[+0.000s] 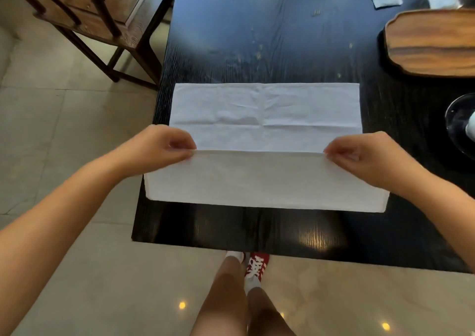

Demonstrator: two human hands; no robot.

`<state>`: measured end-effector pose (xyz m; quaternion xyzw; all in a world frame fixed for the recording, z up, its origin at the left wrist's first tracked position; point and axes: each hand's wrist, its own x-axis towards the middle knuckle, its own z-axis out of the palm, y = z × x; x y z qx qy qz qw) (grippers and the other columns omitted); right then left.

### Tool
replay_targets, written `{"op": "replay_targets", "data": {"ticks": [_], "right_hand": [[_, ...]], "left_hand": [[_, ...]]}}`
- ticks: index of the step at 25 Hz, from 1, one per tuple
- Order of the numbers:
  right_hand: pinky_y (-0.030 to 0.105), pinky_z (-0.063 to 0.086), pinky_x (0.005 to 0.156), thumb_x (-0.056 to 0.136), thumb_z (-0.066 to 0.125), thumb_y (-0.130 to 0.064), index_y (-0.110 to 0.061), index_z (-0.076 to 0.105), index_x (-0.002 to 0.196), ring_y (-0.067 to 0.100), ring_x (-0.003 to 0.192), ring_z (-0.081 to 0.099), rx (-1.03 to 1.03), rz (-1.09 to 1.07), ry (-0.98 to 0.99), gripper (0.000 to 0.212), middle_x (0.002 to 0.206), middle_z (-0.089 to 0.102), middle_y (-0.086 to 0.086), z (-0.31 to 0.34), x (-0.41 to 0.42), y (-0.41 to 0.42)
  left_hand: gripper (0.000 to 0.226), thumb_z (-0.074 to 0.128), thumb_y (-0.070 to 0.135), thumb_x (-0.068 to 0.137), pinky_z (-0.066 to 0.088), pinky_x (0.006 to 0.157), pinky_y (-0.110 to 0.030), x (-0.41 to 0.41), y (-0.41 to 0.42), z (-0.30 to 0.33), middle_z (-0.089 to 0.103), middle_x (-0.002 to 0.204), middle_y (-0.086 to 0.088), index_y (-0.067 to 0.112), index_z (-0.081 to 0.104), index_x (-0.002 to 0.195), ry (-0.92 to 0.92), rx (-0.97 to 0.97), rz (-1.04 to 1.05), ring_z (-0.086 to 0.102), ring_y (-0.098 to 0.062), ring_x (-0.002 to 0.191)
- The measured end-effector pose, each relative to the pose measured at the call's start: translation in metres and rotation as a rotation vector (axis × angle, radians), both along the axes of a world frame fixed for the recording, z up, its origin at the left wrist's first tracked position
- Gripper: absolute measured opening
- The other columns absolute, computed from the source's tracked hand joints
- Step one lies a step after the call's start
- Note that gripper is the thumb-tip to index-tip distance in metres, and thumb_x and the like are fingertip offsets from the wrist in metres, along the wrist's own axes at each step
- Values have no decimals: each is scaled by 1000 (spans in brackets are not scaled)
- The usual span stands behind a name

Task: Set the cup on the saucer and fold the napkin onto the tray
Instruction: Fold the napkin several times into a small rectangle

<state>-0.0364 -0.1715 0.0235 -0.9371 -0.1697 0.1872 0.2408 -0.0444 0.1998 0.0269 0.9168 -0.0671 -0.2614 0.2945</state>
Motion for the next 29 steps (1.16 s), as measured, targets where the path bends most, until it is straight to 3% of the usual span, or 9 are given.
{"op": "replay_targets", "data": {"ticks": [3,6,8,10,12,17,20,23,29], "right_hand": [[44,54,76,82,64,-14,-10,71,90,29,78,66,-35,-25,-138,12,85,72,10,-10,64,4],[46,52,77,82,63,-14,-10,71,86,34,83,63,-99,-50,-139,10,89,71,13,-35,113,8],[46,49,83,81,65,-14,-9,71,83,34,97,58,-161,-27,-128,8,100,68,14,-54,127,11],[49,45,88,79,68,-11,-8,71,78,35,110,50,-184,-3,-133,5,111,63,15,-69,134,12],[51,43,90,78,68,-11,-8,71,78,35,111,48,-189,-5,-131,4,115,60,15,-77,138,13],[49,37,91,83,62,-16,-11,70,81,32,102,54,-208,-54,-191,10,108,64,11,-74,152,17],[44,36,87,83,58,-15,-13,70,81,31,91,56,-217,-118,-219,12,93,66,10,-76,163,20],[40,33,85,80,56,-11,-12,70,80,29,84,56,-217,-202,-246,15,81,63,7,-80,169,25],[40,32,86,80,59,-13,-13,68,82,30,86,55,-213,-264,-270,9,84,63,8,-87,170,29]], "left_hand": [[8,65,11,84,49,79,-30,54,-3,-2,68,84,-4,9,70,91,-210,34,43,62,-12,77],[10,65,8,84,44,79,-27,97,-9,-25,68,89,-12,3,70,91,-330,50,62,60,-19,82],[7,66,8,83,42,89,-29,113,-11,-48,66,107,-15,4,71,88,-356,83,20,60,-25,100],[7,66,11,84,33,104,-38,125,-12,-67,53,134,-12,8,71,86,-303,133,3,45,-28,127],[6,65,13,84,27,110,-42,134,-13,-78,44,143,-9,10,71,85,-238,157,-8,34,-26,135],[8,65,7,83,37,95,-28,145,-9,-83,64,116,-12,4,72,87,-322,130,20,56,-26,111],[9,64,4,82,44,84,-30,152,-9,-87,68,94,-14,2,71,87,-395,109,55,61,-27,92],[9,63,3,82,45,79,-33,156,-12,-94,66,89,-15,2,71,86,-420,113,125,59,-27,87],[12,63,3,80,43,77,-31,153,-18,-104,63,90,-15,2,69,91,-468,88,224,56,-26,88]]}}
